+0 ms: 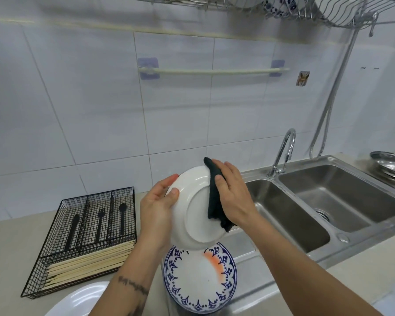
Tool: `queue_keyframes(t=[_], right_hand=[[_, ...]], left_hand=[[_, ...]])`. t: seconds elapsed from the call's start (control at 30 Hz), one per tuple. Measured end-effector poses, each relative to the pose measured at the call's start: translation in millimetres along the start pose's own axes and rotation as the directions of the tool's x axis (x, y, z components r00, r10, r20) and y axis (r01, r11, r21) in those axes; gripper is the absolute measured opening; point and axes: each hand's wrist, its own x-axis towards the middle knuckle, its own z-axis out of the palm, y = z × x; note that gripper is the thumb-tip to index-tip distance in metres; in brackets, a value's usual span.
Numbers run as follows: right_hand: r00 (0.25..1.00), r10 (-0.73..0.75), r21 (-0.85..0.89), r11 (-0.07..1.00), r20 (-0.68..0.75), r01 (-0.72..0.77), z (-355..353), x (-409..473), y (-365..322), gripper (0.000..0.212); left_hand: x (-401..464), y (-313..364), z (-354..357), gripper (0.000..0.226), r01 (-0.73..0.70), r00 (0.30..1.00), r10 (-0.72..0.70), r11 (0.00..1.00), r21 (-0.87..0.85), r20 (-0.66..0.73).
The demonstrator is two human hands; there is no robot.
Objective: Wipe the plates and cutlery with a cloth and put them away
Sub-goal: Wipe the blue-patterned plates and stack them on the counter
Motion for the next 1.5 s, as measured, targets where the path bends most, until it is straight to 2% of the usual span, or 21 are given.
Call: queue_keyframes(t=[0.17,0.3,0.43,0.5,0.6,0.7,0.83,1.0,1.07,1.13,1.2,1.27,1.33,1.37,1.43,1.5], right_hand=[[0.977,0.022,-0.009,1.0,-0.214,-0.025,22,-38,2,0.055],[0.981,-0.015,-0.051,0.999,-0.194,0.005,37,-59,8,0.058],[0.943,0.216,0.152,0.972,-0.254,-0.182,24,-29,9,0.061],[0.932,0.237,0.141,0.969,-0.276,-0.204,27,-26,2,0.061],[0.961,0.063,-0.066,0.994,-0.27,-0.083,45,-43,-15,0.06],[0.983,-0.134,-0.295,0.951,-0.126,0.092,58,-60,-25,0.062],[0.961,-0.272,-0.366,0.89,0.052,0.272,51,-45,-31,0.064],[0.958,-0.262,-0.336,0.897,0.119,0.287,36,6,-39,0.065],[0.982,-0.166,-0.283,0.941,0.086,0.184,27,25,-31,0.062],[0.998,-0.004,-0.173,0.985,0.062,0.014,16,35,-18,0.054],[0.998,0.048,-0.153,0.987,0.049,-0.04,12,32,-15,0.049],[0.997,-0.077,-0.248,0.965,0.026,0.081,15,23,-25,0.049],[0.961,-0.276,-0.348,0.898,0.036,0.27,19,20,-42,0.052],[0.944,-0.329,-0.359,0.877,0.035,0.319,18,21,-47,0.052],[0.943,-0.334,-0.334,0.889,0.002,0.315,14,25,-45,0.051],[0.971,-0.234,-0.268,0.939,-0.041,0.215,8,25,-29,0.052]], left_hand=[[10,0,4,0.031,0.08,0.99,-0.102,0.973,-0.215,-0.093],[12,-1,5,0.028,0.1,0.978,-0.147,0.952,-0.288,-0.148],[12,2,10,0.028,0.103,0.973,-0.167,0.932,-0.348,-0.159],[16,4,14,0.027,0.097,0.97,-0.167,0.932,-0.348,-0.177],[19,6,20,0.026,0.086,0.955,-0.173,0.938,-0.336,-0.239],[14,4,20,0.027,0.097,0.94,-0.197,0.936,-0.339,-0.277],[6,0,14,0.029,0.141,0.941,-0.236,0.925,-0.353,-0.241],[-1,0,10,0.032,0.154,0.957,-0.212,0.95,-0.27,-0.199],[-1,3,8,0.03,0.136,0.96,-0.188,0.962,-0.238,-0.208],[1,8,6,0.029,0.109,0.963,-0.158,0.969,-0.22,-0.22],[4,13,4,0.027,0.089,0.966,-0.134,0.975,-0.202,-0.22],[7,16,5,0.027,0.085,0.97,-0.128,0.975,-0.206,-0.205],[8,15,11,0.028,0.102,0.974,-0.138,0.975,-0.196,-0.18],[8,14,14,0.028,0.113,0.974,-0.146,0.976,-0.187,-0.174],[8,13,20,0.028,0.113,0.975,-0.146,0.975,-0.192,-0.167],[10,16,21,0.027,0.1,0.973,-0.141,0.971,-0.219,-0.182]])
